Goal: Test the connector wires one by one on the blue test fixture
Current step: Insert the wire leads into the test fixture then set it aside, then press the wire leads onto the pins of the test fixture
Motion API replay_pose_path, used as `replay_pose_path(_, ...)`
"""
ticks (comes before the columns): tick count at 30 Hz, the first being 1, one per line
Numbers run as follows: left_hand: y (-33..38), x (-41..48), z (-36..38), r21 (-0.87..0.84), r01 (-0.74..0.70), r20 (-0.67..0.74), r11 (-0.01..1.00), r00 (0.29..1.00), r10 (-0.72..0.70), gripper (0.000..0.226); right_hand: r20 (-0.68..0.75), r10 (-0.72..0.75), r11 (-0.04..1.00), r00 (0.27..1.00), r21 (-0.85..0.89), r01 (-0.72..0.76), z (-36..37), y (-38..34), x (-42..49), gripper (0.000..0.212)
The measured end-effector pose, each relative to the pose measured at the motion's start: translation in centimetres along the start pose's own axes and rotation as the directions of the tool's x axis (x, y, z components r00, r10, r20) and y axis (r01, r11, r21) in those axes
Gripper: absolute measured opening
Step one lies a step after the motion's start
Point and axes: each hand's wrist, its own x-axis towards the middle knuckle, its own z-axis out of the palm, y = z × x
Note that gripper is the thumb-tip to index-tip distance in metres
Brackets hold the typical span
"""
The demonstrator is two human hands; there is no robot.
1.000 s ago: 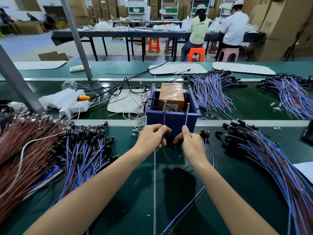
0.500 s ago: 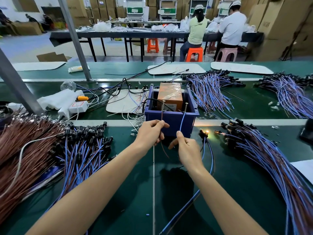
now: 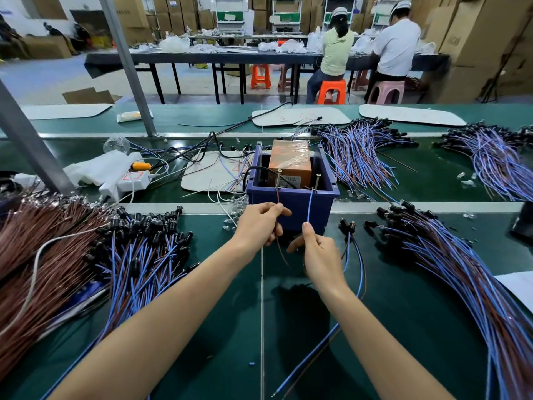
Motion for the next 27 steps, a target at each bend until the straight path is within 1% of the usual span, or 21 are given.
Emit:
replay_pose_path(3,0.0,0.2,-0.1,-0.003,-0.004,-0.008,1.000,1.000,0.004,0.030,-0.061,-0.011,0.999,0.998,0.041,0.014,0.0,0.1,0.0,0.063)
replay_pose_path(7,0.0,0.2,0.0,-0.007,0.002,-0.005,1.000,1.000,-0.002,0.030,-0.102,-0.008,0.998,0.995,0.058,0.014,0.1,0.2,-0.1,0.063)
replay_pose_path(13,0.3,-0.1,-0.1,0.010,0.001,0.011,1.000,1.000,-0.002,0.030,-0.084,-0.023,0.997,0.996,0.066,0.029,0.1,-0.1,-0.1,0.063)
replay_pose_path(15,0.5,-0.6,-0.4,0.025,-0.008,0.043,1.000,0.999,0.007,0.030,-0.050,-0.037,0.997,0.998,0.068,0.041,0.0,-0.3,-0.3,0.064)
replay_pose_path(16,0.6,-1.0,-0.6,0.026,-0.014,0.087,1.000,0.996,0.012,0.030,-0.002,-0.052,0.996,0.999,0.070,0.052,-0.3,-0.3,-0.6,0.066)
replay_pose_path(18,0.8,-2.3,-1.8,0.002,-0.018,0.248,1.000,0.969,0.017,0.029,0.180,-0.074,0.995,0.981,0.076,0.061,-1.3,-0.1,-1.5,0.072)
replay_pose_path(19,0.8,-3.3,-2.7,-0.002,-0.026,0.374,1.000,0.927,0.025,0.032,0.300,-0.071,0.997,0.951,0.063,0.054,-2.0,0.1,-2.0,0.075)
replay_pose_path(20,0.8,-4.5,-3.9,0.027,-0.058,0.526,0.998,0.850,0.035,0.036,0.418,-0.055,0.998,0.907,0.029,0.048,-2.8,0.4,-2.4,0.077)
replay_pose_path(21,0.6,-5.6,-5.2,0.078,-0.112,0.681,0.991,0.731,0.029,0.042,0.518,-0.027,0.999,0.855,-0.018,0.042,-3.7,0.6,-2.8,0.077)
replay_pose_path(22,0.3,-6.8,-6.5,0.123,-0.168,0.803,0.978,0.597,0.001,0.048,0.591,0.010,0.997,0.807,-0.065,0.035,-4.6,0.9,-3.2,0.074)
replay_pose_path(23,0.0,-8.0,-7.7,0.159,-0.192,0.870,0.969,0.491,-0.046,0.050,0.634,0.050,0.993,0.771,-0.116,0.032,-5.3,1.1,-3.5,0.069)
replay_pose_path(24,-0.4,-8.8,-8.9,0.208,-0.186,0.881,0.960,0.462,-0.101,0.052,0.653,0.080,0.983,0.753,-0.178,0.050,-5.9,1.3,-3.8,0.062)
replay_pose_path(25,-0.9,-9.3,-9.8,0.253,-0.181,0.850,0.950,0.511,-0.129,0.053,0.653,0.091,0.962,0.752,-0.252,0.103,-6.2,1.4,-4.1,0.055)
replay_pose_path(26,-1.4,-9.5,-10.7,0.326,-0.211,0.772,0.922,0.623,-0.130,0.052,0.645,0.075,0.922,0.760,-0.336,0.194,-6.3,1.4,-4.3,0.049)
replay_pose_path(27,-2.0,-9.3,-11.7,0.465,-0.284,0.654,0.839,0.749,-0.108,0.048,0.638,0.034,0.858,0.769,-0.413,0.305,-6.3,1.3,-4.5,0.045)
